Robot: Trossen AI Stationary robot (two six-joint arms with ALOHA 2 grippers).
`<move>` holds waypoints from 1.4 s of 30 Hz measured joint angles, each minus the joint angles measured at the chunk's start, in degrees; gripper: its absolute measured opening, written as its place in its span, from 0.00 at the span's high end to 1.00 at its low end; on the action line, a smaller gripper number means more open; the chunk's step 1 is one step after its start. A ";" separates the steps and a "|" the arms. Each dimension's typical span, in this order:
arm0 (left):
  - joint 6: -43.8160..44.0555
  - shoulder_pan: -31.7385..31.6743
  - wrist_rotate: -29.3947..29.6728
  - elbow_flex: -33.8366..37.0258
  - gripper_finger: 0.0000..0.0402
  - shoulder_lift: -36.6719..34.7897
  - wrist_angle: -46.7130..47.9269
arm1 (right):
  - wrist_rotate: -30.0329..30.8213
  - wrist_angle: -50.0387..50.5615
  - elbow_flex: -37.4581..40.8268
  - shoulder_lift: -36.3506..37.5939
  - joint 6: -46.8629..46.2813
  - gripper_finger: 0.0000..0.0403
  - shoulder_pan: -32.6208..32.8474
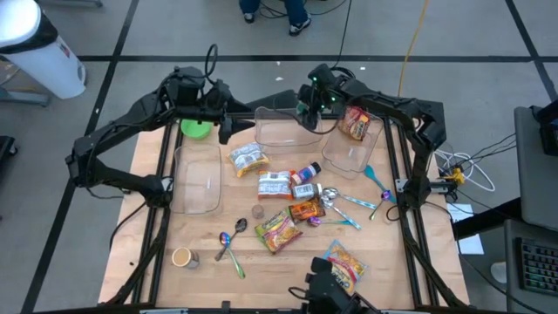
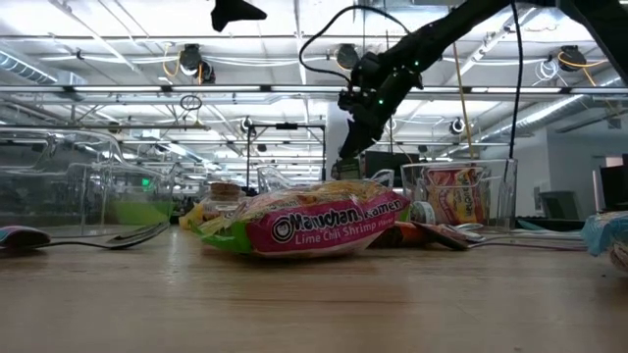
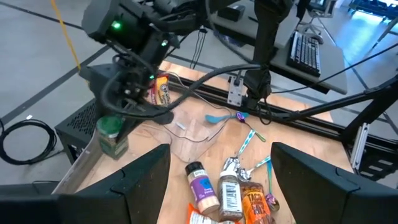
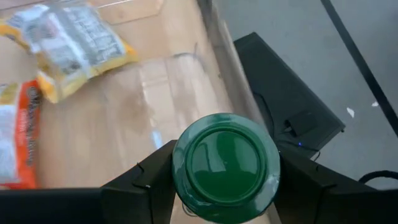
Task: Pick & Place Food Item
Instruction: Put the green spice bottle into the middle transparent bin
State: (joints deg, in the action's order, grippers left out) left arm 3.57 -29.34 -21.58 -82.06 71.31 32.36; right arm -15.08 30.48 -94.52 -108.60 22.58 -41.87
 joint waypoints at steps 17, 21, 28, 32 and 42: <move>-0.04 -4.13 0.03 -0.02 0.30 -0.02 0.42 | 0.07 -3.68 1.86 -1.31 0.40 0.52 1.40; -0.07 -4.90 0.04 -0.02 0.30 -0.02 0.42 | -0.16 -3.50 1.86 -1.31 2.06 0.52 2.91; -0.09 -5.24 0.02 -0.02 0.30 -0.02 0.41 | -0.15 -4.43 2.34 -1.29 2.75 0.52 4.81; -0.09 -5.20 0.02 -0.04 0.30 -0.02 0.42 | -0.23 -7.88 5.49 -1.26 1.20 0.52 6.12; -0.12 -5.20 0.02 -0.04 0.30 -0.02 0.39 | -0.38 -12.65 9.20 -1.28 -0.40 0.52 8.73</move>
State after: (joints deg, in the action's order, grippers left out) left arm 3.46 -34.54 -21.56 -82.11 71.29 32.75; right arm -15.47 17.83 -85.32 -109.89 22.18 -33.15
